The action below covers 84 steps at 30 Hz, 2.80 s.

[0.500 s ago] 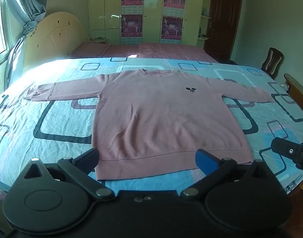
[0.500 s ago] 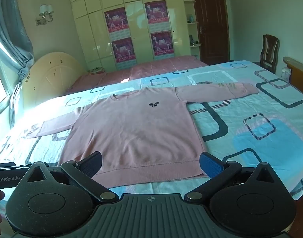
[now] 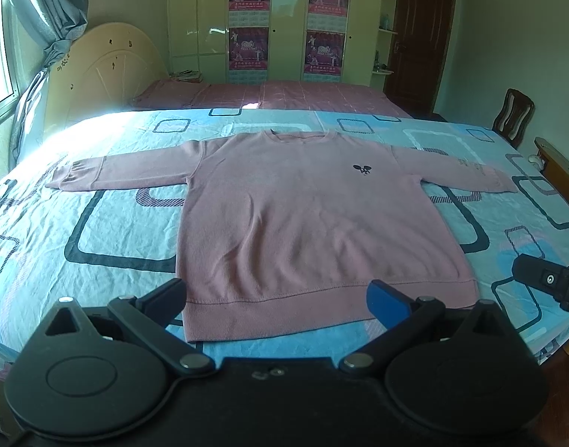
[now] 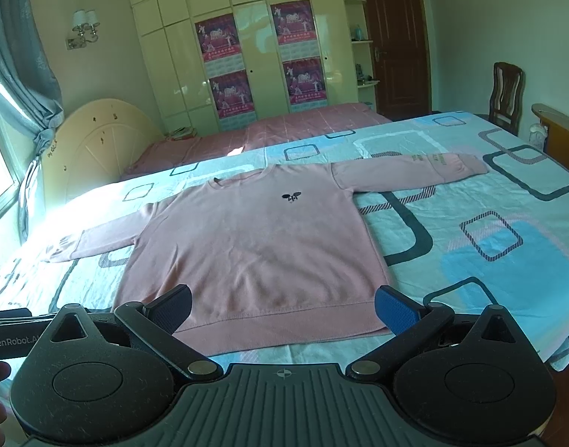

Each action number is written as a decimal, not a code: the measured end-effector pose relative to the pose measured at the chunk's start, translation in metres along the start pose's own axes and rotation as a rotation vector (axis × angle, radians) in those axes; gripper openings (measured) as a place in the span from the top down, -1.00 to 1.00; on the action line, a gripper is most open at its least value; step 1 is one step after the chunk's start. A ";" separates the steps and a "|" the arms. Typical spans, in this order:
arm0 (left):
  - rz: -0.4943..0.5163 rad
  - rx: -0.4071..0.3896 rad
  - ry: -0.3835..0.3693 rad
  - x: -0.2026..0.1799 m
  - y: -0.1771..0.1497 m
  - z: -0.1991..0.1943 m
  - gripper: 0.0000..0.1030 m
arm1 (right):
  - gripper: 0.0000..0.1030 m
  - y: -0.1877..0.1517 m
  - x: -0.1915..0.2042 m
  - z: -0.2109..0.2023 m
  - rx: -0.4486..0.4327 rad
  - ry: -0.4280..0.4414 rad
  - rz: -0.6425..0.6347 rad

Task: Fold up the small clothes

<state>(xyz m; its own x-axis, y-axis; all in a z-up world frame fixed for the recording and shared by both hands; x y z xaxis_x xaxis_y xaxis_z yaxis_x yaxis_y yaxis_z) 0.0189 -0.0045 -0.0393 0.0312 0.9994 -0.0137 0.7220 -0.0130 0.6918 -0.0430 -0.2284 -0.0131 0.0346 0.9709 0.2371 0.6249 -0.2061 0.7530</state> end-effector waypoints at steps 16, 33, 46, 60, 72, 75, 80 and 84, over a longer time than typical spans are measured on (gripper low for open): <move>-0.008 -0.005 0.001 0.003 0.003 0.000 -1.00 | -1.00 0.005 -0.003 -0.002 -0.004 -0.004 0.014; 0.008 -0.015 0.001 0.010 0.003 0.005 -1.00 | -1.00 0.004 -0.002 0.000 -0.002 -0.036 0.016; 0.007 -0.011 0.017 0.023 0.014 0.029 -1.00 | -1.00 0.012 -0.003 0.026 0.020 -0.053 0.030; -0.050 -0.018 0.040 0.016 0.064 0.102 -1.00 | -1.00 0.063 -0.059 0.105 0.004 -0.105 0.032; -0.076 -0.028 0.059 -0.004 0.109 0.181 -1.00 | -1.00 0.122 -0.145 0.192 0.014 -0.142 0.087; -0.082 -0.004 0.084 -0.006 0.116 0.205 -1.00 | -1.00 0.133 -0.169 0.213 0.021 -0.157 0.104; -0.092 0.014 0.110 -0.009 0.126 0.237 -1.00 | -1.00 0.149 -0.213 0.248 0.029 -0.190 0.138; -0.071 0.025 0.137 -0.014 0.136 0.259 -1.00 | -1.00 0.155 -0.252 0.276 0.042 -0.212 0.198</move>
<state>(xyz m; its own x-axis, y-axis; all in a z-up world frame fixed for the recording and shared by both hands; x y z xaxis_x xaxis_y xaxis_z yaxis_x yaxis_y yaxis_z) 0.2962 -0.0285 -0.1320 -0.1145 0.9927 0.0378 0.7360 0.0592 0.6744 0.2605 -0.4716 -0.1263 0.3185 0.9170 0.2401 0.6215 -0.3933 0.6776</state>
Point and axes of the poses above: each gripper's, at about its wrist camera, not at the fingertips, and z roughly the way its jaws point, x to its left, y to its top, the point moved 8 cm from there along z, roughly the way its jaws point, and after that the axes turned 3 degrees about x, right-handed, at the moved point
